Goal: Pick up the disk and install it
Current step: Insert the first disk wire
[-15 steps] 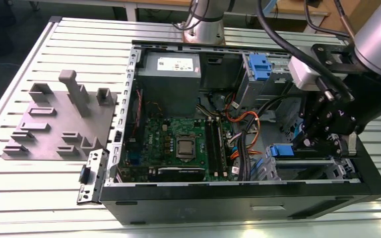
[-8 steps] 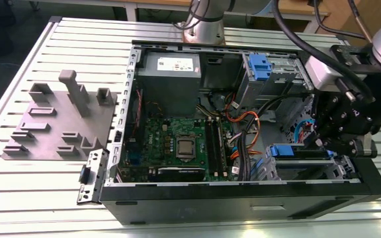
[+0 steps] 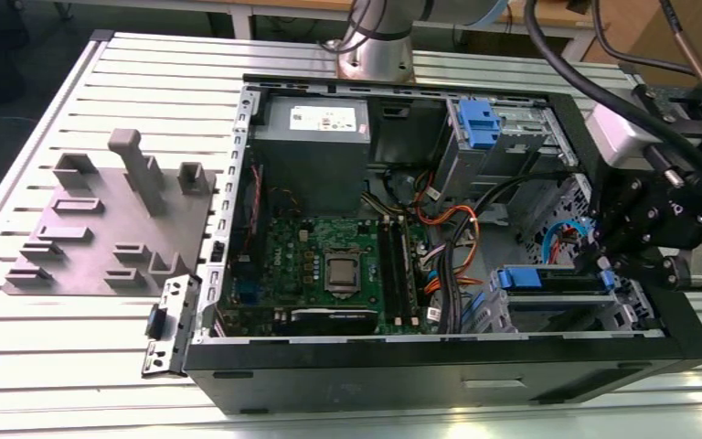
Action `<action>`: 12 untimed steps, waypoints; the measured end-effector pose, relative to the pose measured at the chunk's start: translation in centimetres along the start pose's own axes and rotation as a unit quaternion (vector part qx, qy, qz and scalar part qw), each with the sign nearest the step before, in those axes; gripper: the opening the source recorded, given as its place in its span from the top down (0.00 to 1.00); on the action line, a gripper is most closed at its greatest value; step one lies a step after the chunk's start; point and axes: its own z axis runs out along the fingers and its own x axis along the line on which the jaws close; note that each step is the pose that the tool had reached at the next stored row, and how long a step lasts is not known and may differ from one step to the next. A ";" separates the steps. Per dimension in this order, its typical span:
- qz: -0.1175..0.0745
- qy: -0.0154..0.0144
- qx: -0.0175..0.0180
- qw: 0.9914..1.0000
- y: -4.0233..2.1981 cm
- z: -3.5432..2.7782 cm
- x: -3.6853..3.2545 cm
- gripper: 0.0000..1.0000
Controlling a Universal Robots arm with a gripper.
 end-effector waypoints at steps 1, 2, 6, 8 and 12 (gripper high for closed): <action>0.000 0.000 0.000 1.000 -0.19 -0.01 0.00 0.89; 0.000 0.000 -0.001 1.000 -0.38 -0.01 -0.01 0.89; 0.000 0.000 -0.002 1.000 -1.25 -0.02 -0.03 0.89; 0.000 0.000 -0.003 1.000 -1.76 -0.02 -0.05 0.89; 0.000 0.000 -0.004 1.000 -2.62 -0.03 -0.34 0.89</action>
